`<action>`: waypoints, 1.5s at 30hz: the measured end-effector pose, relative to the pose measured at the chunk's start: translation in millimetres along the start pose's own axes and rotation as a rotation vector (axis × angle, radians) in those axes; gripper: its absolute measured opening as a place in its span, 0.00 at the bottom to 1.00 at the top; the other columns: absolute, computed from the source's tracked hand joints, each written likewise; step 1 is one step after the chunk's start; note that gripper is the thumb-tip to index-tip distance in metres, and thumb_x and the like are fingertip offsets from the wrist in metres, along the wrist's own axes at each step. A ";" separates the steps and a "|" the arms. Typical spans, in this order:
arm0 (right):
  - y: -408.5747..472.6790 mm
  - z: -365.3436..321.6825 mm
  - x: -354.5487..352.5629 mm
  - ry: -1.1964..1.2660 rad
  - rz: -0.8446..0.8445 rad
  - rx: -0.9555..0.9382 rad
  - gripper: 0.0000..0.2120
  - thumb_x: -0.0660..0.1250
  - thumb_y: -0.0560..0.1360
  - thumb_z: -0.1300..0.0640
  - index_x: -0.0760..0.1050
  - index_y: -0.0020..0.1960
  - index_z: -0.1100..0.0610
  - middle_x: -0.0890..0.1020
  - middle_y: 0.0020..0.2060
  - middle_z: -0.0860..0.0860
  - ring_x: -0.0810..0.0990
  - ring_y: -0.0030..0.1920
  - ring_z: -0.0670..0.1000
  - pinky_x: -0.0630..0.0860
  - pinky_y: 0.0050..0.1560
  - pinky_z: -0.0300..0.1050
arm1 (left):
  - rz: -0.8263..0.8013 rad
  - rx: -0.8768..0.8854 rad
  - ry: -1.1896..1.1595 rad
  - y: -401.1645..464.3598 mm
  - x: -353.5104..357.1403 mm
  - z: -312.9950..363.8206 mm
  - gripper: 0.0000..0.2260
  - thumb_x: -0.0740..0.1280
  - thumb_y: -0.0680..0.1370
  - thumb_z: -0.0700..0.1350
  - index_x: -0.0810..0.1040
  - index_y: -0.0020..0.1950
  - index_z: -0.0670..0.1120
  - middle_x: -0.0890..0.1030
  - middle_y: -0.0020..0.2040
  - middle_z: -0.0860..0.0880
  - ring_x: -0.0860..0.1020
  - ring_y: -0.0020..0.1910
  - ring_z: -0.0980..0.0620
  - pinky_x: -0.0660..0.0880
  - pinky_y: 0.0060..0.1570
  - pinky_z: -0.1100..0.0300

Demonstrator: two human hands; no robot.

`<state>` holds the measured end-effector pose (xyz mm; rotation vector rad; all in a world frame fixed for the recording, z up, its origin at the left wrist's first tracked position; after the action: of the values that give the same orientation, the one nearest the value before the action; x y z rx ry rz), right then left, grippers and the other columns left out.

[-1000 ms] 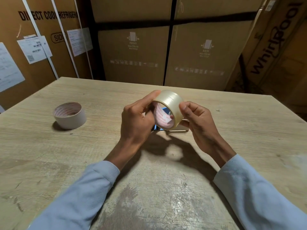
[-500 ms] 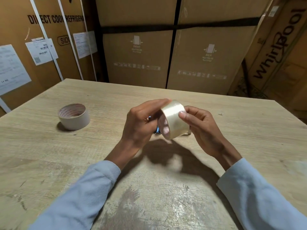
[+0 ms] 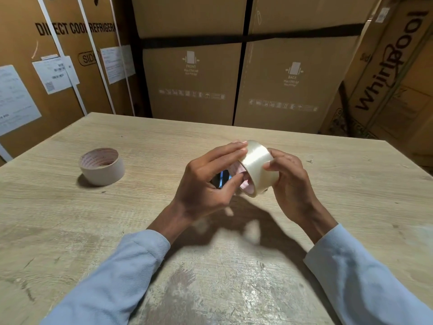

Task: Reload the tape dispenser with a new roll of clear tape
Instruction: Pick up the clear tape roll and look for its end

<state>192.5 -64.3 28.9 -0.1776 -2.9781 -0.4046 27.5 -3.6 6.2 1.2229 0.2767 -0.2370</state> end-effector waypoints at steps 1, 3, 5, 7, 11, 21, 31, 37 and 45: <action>-0.1 -0.6 0.0 -0.009 0.014 -0.003 0.15 0.60 0.65 0.62 0.73 0.44 0.74 0.76 0.35 0.59 0.78 0.34 0.52 0.74 0.28 0.40 | -0.005 -0.001 -0.017 -0.2 0.4 0.5 0.19 0.77 0.71 0.35 0.80 0.60 0.34 0.81 0.63 0.40 0.80 0.64 0.47 0.78 0.61 0.51; 1.1 1.1 -0.9 -0.033 0.059 -0.011 0.17 0.61 0.64 0.61 0.70 0.43 0.76 0.74 0.36 0.60 0.75 0.35 0.54 0.72 0.29 0.41 | -0.021 -0.003 -0.044 -0.7 0.6 2.1 0.20 0.77 0.71 0.37 0.80 0.61 0.33 0.80 0.63 0.39 0.79 0.65 0.46 0.78 0.61 0.51; 1.5 3.5 -1.3 -0.059 0.107 -0.024 0.21 0.64 0.62 0.58 0.67 0.42 0.77 0.71 0.37 0.61 0.71 0.38 0.57 0.67 0.31 0.45 | -0.041 -0.006 -0.052 -1.4 1.2 3.6 0.21 0.78 0.71 0.39 0.80 0.61 0.33 0.80 0.64 0.39 0.79 0.65 0.47 0.78 0.61 0.51; 1.2 3.9 -1.2 -0.075 0.135 -0.030 0.24 0.66 0.60 0.54 0.66 0.40 0.76 0.69 0.37 0.60 0.68 0.38 0.57 0.63 0.31 0.46 | -0.043 -0.015 -0.048 -2.2 2.8 4.8 0.21 0.78 0.71 0.41 0.80 0.61 0.34 0.80 0.64 0.39 0.79 0.65 0.48 0.78 0.61 0.52; 0.6 3.5 0.8 -0.102 0.153 -0.021 0.15 0.66 0.66 0.57 0.68 0.36 0.71 0.69 0.33 0.59 0.69 0.34 0.55 0.65 0.30 0.44 | -0.001 -0.058 -0.051 -1.2 4.4 5.3 0.22 0.79 0.70 0.45 0.81 0.59 0.34 0.81 0.62 0.41 0.80 0.63 0.49 0.79 0.60 0.53; 1.9 2.5 1.2 -0.163 0.020 -0.005 0.14 0.64 0.80 0.53 0.83 0.41 0.55 0.79 0.35 0.51 0.76 0.36 0.51 0.73 0.31 0.41 | -0.004 -0.412 -0.265 2.0 6.2 3.9 0.17 0.71 0.74 0.41 0.77 0.61 0.39 0.81 0.60 0.46 0.80 0.60 0.52 0.77 0.59 0.58; 1.2 7.8 5.9 -0.235 0.109 -0.077 0.13 0.62 0.71 0.59 0.71 0.27 0.59 0.70 0.27 0.50 0.67 0.30 0.47 0.65 0.30 0.38 | -0.024 -0.477 -0.318 0.4 10.9 3.9 0.13 0.71 0.73 0.41 0.75 0.56 0.41 0.80 0.57 0.46 0.82 0.56 0.49 0.79 0.53 0.57; 0.6 10.2 7.8 -0.292 0.172 -0.175 0.19 0.66 0.71 0.60 0.63 0.26 0.67 0.61 0.26 0.54 0.60 0.29 0.49 0.57 0.30 0.45 | -0.030 -0.431 -0.256 -0.2 11.6 7.3 0.11 0.72 0.73 0.44 0.76 0.51 0.43 0.79 0.53 0.45 0.82 0.53 0.49 0.80 0.50 0.45; -0.2 9.9 5.9 -0.200 0.151 -0.142 0.28 0.65 0.81 0.51 0.71 0.31 0.71 0.71 0.27 0.57 0.68 0.30 0.52 0.64 0.33 0.44 | -0.033 -0.439 -0.218 -0.3 13.5 8.9 0.12 0.72 0.74 0.50 0.75 0.51 0.46 0.78 0.53 0.48 0.81 0.56 0.50 0.81 0.50 0.46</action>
<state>185.6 -61.3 20.3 -0.4816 -3.1005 -0.6141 40.8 -12.5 4.2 0.7519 0.1475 -0.3171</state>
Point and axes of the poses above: each hand's wrist, its own y-axis towards the middle knuckle, its own x-axis out of the palm, z = x × y, the point moved 1 cm from there along y, towards the middle knuckle
